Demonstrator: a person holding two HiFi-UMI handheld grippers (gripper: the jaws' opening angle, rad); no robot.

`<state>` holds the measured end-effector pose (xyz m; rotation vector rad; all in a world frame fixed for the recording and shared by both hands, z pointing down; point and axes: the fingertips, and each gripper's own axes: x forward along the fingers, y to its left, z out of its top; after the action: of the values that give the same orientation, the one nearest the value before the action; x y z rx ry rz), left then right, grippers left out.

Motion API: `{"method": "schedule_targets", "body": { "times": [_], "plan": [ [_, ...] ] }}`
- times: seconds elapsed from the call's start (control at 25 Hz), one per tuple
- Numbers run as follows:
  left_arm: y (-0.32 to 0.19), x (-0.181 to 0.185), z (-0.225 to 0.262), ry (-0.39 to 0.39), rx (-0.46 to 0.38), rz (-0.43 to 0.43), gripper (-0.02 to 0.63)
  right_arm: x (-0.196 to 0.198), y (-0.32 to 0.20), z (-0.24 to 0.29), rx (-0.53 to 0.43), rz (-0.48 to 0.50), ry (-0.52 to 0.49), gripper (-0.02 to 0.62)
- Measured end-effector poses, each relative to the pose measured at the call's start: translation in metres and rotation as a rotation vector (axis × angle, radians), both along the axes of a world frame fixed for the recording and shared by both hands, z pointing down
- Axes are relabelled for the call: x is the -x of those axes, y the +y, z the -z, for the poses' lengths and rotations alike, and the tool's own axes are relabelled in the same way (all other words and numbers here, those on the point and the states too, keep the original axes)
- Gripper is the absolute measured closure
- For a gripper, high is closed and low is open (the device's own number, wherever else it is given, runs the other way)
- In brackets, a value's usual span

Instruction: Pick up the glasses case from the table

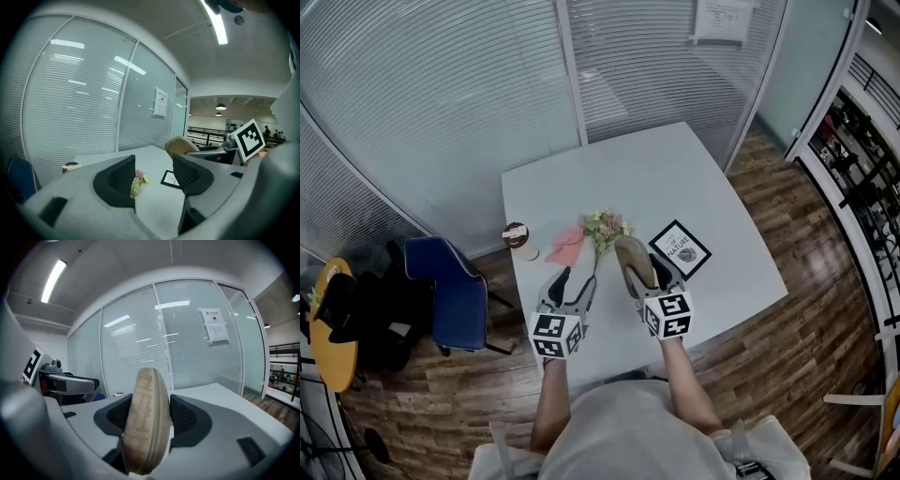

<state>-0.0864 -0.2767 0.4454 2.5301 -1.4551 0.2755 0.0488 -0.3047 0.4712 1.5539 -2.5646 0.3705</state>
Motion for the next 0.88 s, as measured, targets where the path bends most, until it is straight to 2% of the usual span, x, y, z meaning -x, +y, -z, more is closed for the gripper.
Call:
{"method": "schedule_targets", "body": {
  "times": [0.16,0.36,0.56,0.76,0.88],
  "plan": [
    [0.002,0.002,-0.002,-0.046,-0.002,0.000,0.356,0.003,0.001,0.000,0.004,0.005,-0.005,0.359],
    [0.004,0.008,-0.003,-0.030,0.000,0.019,0.370,0.009,0.002,0.000,0.012,0.017,-0.022,0.357],
    [0.006,0.016,-0.003,-0.010,0.002,0.043,0.443,0.015,0.003,0.001,0.018,0.027,-0.027,0.357],
    [0.007,0.025,-0.002,-0.006,-0.008,0.086,0.557,0.019,0.004,0.003,0.014,0.045,-0.037,0.357],
    [0.009,0.028,-0.002,0.013,-0.004,0.090,0.597,0.022,0.004,0.002,0.022,0.062,-0.030,0.357]
  ]
}}
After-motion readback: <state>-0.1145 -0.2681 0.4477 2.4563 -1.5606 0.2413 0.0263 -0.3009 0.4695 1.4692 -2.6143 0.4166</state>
